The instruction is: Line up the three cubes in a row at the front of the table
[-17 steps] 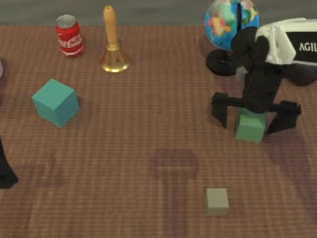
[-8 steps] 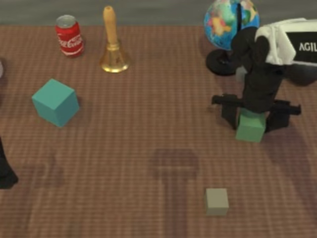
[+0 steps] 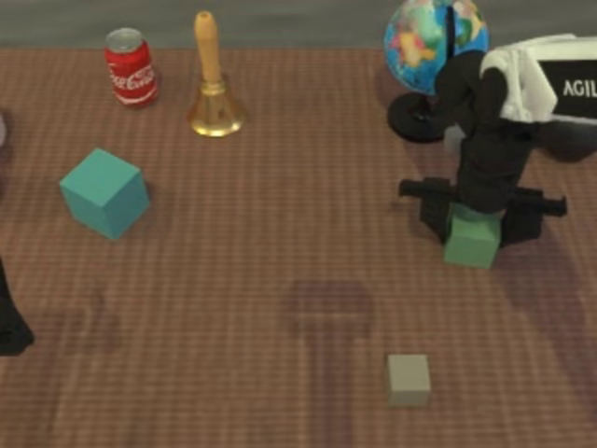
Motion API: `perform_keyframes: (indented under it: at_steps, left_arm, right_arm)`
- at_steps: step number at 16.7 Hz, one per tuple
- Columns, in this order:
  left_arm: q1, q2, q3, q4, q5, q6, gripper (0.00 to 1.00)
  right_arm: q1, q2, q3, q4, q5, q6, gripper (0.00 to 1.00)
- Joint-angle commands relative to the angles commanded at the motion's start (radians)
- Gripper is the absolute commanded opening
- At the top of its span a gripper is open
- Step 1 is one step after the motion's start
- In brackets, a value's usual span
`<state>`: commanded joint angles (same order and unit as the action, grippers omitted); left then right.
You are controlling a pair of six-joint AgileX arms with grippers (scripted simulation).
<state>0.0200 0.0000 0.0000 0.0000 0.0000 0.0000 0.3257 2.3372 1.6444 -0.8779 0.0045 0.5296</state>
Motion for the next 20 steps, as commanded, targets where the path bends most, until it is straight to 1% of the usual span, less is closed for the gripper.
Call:
perform_keyframes:
  at_steps: [4,5,7,12,14,18,20]
  left_arm:
    - [0.0,0.0,0.0,0.0,0.0,0.0,1.0]
    - [0.0,0.0,0.0,0.0,0.0,0.0,1.0]
    - [0.0,0.0,0.0,0.0,0.0,0.0,1.0]
    - [0.0,0.0,0.0,0.0,0.0,0.0,1.0]
    - [0.0,0.0,0.0,0.0,0.0,0.0,1.0]
    - [0.0,0.0,0.0,0.0,0.0,0.0,1.0]
    - [0.0,0.0,0.0,0.0,0.0,0.0,1.0]
  right_arm:
    - [0.0,0.0,0.0,0.0,0.0,0.0,0.0]
    - [-0.003,-0.022,0.004,-0.009,0.009,-0.004,0.0]
    - [-0.002,-0.027,0.018,-0.027,0.009,-0.005,0.0]
    - [0.003,-0.085,0.115,-0.195,0.009,-0.004,0.0]
    - [0.005,-0.107,0.141,-0.234,0.008,-0.006,0.0]
    - [0.0,-0.107,0.142,-0.236,0.008,-0.005,0.0]
    - [0.015,-0.113,0.134,-0.235,0.008,0.007,0.0]
